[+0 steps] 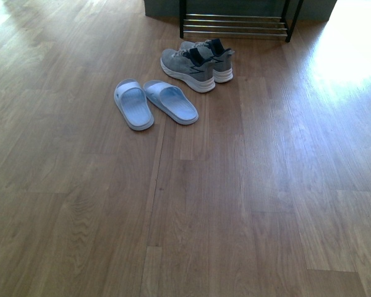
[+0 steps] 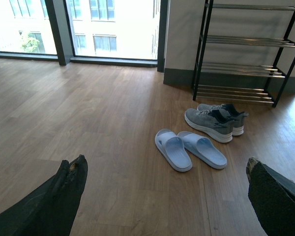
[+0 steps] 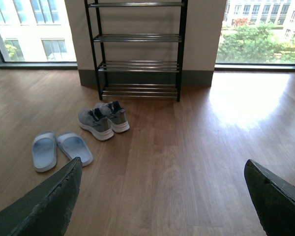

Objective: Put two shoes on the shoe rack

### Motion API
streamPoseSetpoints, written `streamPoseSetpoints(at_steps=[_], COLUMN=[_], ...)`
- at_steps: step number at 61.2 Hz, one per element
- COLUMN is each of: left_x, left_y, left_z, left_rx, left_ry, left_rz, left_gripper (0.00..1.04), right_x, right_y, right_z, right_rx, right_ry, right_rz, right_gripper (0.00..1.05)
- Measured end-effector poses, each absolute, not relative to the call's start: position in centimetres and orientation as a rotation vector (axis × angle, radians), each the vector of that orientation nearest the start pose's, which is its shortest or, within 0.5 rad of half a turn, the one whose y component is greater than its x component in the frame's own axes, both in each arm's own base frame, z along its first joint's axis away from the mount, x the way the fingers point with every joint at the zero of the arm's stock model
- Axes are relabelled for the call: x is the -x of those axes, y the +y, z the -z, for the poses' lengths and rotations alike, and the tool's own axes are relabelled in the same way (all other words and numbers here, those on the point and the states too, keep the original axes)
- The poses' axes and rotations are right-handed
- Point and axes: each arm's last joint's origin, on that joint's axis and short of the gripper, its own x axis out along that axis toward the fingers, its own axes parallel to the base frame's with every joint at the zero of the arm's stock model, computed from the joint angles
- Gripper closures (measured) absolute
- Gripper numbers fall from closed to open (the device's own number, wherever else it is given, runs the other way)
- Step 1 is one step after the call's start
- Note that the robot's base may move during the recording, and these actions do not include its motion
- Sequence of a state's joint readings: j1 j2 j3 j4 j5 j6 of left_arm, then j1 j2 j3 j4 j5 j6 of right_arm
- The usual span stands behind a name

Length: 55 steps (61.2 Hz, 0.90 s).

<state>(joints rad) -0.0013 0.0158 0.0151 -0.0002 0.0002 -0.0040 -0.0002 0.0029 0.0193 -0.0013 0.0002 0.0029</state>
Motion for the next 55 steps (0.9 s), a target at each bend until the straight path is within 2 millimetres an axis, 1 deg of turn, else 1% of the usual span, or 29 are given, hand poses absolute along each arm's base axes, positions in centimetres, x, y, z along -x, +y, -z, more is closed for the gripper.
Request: streamPoseSetpoints(at_steps=[55], left_x=[-9.78], left_y=[-0.01], left_z=[-16.74], left_rx=[0.004], left_ry=[0.001], left_rz=[0.002], left_gripper=[0.09], right_x=[-9.67], right_y=[0.0], right_z=[-16.97], right_rx=[-0.003], right_ry=[-0.015], right_rz=[0.0], right_gripper=[0.09])
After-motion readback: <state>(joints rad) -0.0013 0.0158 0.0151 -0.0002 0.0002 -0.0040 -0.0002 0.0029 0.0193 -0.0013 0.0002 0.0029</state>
